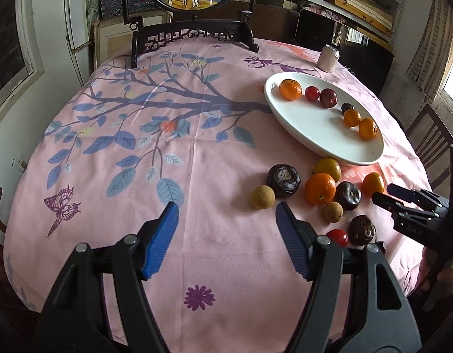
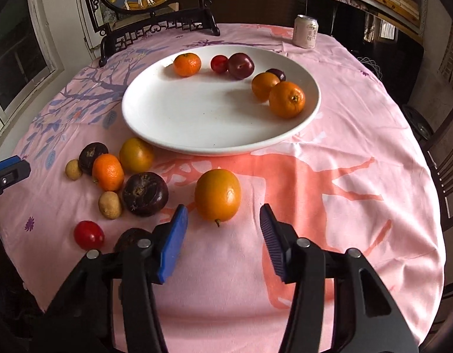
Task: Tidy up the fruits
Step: 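Grasp an orange with the right tool while the left tool grasps a small brown fruit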
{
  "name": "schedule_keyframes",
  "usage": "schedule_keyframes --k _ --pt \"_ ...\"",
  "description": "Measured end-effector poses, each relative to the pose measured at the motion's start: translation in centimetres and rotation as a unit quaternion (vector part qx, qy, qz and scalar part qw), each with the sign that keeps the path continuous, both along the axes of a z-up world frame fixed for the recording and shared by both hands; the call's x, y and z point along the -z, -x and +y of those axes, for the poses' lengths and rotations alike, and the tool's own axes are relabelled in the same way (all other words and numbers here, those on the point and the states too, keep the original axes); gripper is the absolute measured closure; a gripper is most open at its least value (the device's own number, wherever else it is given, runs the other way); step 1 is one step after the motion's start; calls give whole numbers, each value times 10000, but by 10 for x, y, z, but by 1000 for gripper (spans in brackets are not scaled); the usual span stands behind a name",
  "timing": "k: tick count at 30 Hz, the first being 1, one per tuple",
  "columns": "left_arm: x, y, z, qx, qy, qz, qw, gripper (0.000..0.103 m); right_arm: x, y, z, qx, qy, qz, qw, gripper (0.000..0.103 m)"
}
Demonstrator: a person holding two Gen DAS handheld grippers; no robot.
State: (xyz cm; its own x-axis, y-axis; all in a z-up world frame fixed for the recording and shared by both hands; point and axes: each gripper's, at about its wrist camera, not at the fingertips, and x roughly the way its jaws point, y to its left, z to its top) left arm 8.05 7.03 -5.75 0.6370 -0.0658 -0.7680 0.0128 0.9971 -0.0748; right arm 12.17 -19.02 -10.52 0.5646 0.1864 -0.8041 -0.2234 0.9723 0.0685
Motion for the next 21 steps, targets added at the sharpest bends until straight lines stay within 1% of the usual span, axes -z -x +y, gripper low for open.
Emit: schedule_keyframes --k 1,3,6,10,12,14,15,16,17,19,20,21 --pt "1 0 -1 59 -29 18 10000 33 3 -5 2 -27 31 21 10000 50" --pt "4 0 -5 154 -77 68 9998 32 11 -14 6 -26 63 113 9999 68" --pt "11 -7 -10 184 -118 182 9996 32 6 -11 7 -29 63 75 9999 68" --pt "22 -19 -21 369 21 359 9987 32 -8 12 3 -11 103 -57 9999 68" --pt "31 -28 -29 447 68 490 9978 34 -10 20 -2 26 56 -39 10000 68" --pt "40 -37 -36 492 93 605 9969 51 -9 28 -9 64 -46 20 10000 68" --pt "45 -42 -39 497 88 691 9963 65 -9 31 -13 91 -91 35 9999 68" --pt "49 -46 -40 492 87 749 9959 71 -9 33 -17 125 -130 33 9998 68" --pt "49 -48 -42 485 44 637 9968 70 -9 36 -20 157 -166 21 9997 68" --pt "49 -53 -44 490 3 630 9968 70 -12 40 -26 224 -221 -13 9995 68" --pt "49 -54 -43 480 41 613 9970 70 -13 42 -29 254 -237 -32 9994 68" --pt "49 -55 -43 483 68 608 9970 75 -14 43 -30 272 -249 -48 9993 68"
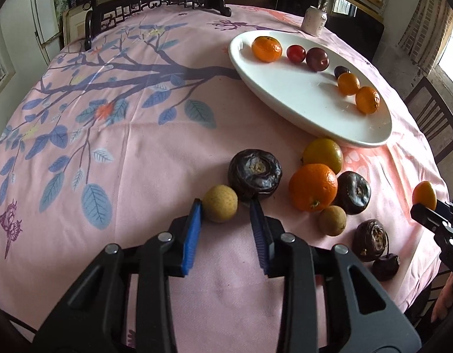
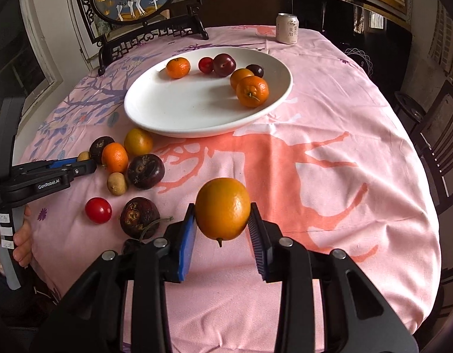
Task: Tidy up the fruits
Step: 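Grasp an orange with the right tool while the left tool grasps a small brown fruit, then lower orange and brown fruit onto the white plate and open both tools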
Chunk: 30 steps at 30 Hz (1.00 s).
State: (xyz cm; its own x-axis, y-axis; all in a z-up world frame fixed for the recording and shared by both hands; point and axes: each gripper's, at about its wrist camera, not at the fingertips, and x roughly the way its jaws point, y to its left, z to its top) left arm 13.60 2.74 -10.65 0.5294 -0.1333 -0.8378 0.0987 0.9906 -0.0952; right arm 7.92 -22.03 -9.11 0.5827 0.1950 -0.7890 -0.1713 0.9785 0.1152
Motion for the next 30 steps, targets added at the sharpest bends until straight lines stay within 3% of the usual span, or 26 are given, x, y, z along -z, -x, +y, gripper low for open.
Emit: schedule_keyframes --k 1,12,17,22,24,28,30 --pt "0 0 0 -5 -24 -4 10000 79 -1 1 0 9 -21 -16 10000 68" --pt "-37 30 -2 139 154 -430 9989 79 -7 3 8 -90 -110 -111 9998 68" --pt "-55 26 -13 331 122 -558 9978 79 -8 -1 12 -154 -137 -98 9997 68" --pt "-77 -14 -29 440 -156 -663 9967 79 -23 -22 19 -336 -58 -184 9993 68" --pt "-86 -43 -33 435 -80 -555 9975 79 -35 -39 24 -431 -22 -297 9986 68" --pt "-93 -99 -45 216 -223 -537 9981 79 -54 -88 36 -612 -36 -527 9967 68" --pt "-84 -121 -52 198 -254 -416 9986 79 -49 -119 46 -679 47 -406 9969 68"
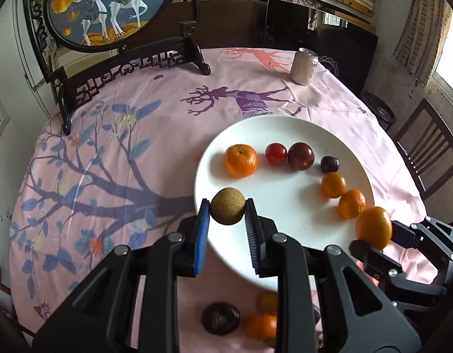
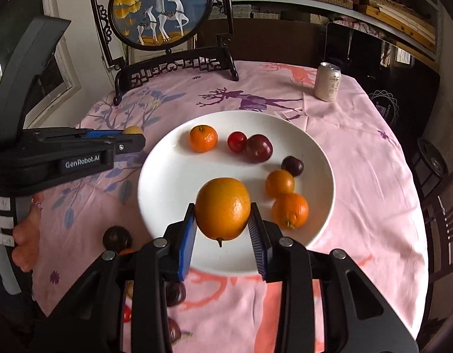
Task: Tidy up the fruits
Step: 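Lower orange and brown fruit onto the white plate and open both tools, then grasp a dark cherry with the right tool while the left tool grasps a red tomato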
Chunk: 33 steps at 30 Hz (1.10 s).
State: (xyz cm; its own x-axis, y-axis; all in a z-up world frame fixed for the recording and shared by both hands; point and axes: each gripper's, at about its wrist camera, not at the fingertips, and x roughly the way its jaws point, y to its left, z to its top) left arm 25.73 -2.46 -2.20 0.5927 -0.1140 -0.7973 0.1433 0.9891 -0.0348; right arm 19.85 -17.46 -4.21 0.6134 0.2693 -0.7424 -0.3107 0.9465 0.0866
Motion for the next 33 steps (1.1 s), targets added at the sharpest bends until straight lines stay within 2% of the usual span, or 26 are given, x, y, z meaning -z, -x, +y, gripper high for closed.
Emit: schedule_keyframes --k 3,6,14,15,17,18,19,22,25,27,30,33 --pt "18 -26 -7 -9 47 299 9995 79 22 -43 10 -9 145 412 9990 68" --pt "32 -41 -8 -45 123 497 9987 79 38 -68 10 34 229 634 9977 68" --pt "42 -57 -8 -8 293 631 9976 78 51 -86 18 -89 397 714 9966 68" --pt "41 -57 -8 -6 340 623 9975 77 51 -87 19 -63 455 699 9965 66" --pt "34 -52 -4 9 430 574 9974 63 45 -83 18 -9 513 596 9969 46" --pt "29 -47 -1 0 451 504 9977 52 39 -77 16 29 510 469 9976 46" --pt "22 -39 3 -19 470 400 9981 49 30 -69 14 22 504 349 9981 46" --pt "2 -1 15 27 537 87 9985 46 4 -36 4 4 445 100 9990 44" --pt "-6 48 27 12 504 -211 9985 39 -12 14 -9 52 294 -47 9995 32" --pt "-1 80 33 -62 419 -338 9985 38 -13 51 -15 80 224 -137 9996 29" --pt "14 112 44 -103 514 -253 9983 38 -5 91 -15 28 279 -114 9995 29" --pt "27 126 50 -108 597 -70 9981 38 2 108 -9 32 499 -22 9987 29"
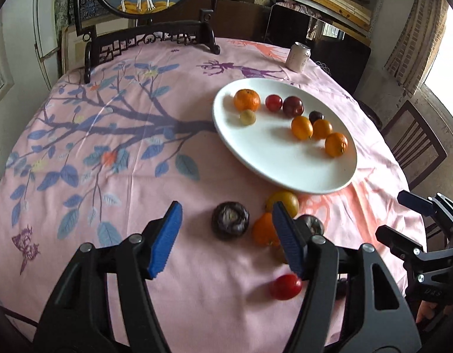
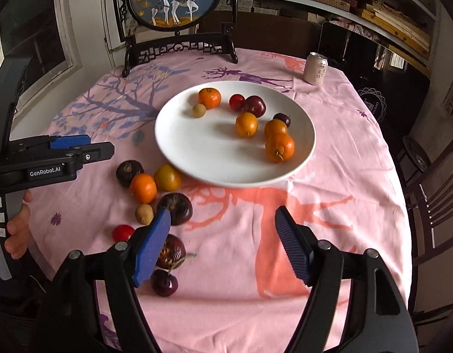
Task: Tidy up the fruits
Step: 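Grasp a dark cherry with the right tool while the left tool grasps a red tomato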
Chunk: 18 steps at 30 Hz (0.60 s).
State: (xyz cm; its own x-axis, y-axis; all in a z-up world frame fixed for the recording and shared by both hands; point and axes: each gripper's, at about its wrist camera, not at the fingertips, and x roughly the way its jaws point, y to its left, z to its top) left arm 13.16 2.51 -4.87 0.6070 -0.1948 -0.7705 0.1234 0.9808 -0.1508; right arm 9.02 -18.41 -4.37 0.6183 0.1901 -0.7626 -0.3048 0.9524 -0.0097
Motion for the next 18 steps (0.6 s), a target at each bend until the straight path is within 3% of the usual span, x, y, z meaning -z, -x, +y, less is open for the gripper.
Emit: schedule_keyframes --k 13,15,17,18 --pt "27 62 -1 152 -212 170 9995 38 47 47 24 -191 -344 564 9976 31" --pt "28 66 -2 178 -246 156 9994 37 54 48 32 -300 -313 624 9971 44" --pt "29 70 -3 216 -256 157 9993 37 62 45 38 -364 -284 718 9963 74" --pt "30 71 -3 235 -258 163 9993 37 65 44 39 -351 -265 746 9962 75"
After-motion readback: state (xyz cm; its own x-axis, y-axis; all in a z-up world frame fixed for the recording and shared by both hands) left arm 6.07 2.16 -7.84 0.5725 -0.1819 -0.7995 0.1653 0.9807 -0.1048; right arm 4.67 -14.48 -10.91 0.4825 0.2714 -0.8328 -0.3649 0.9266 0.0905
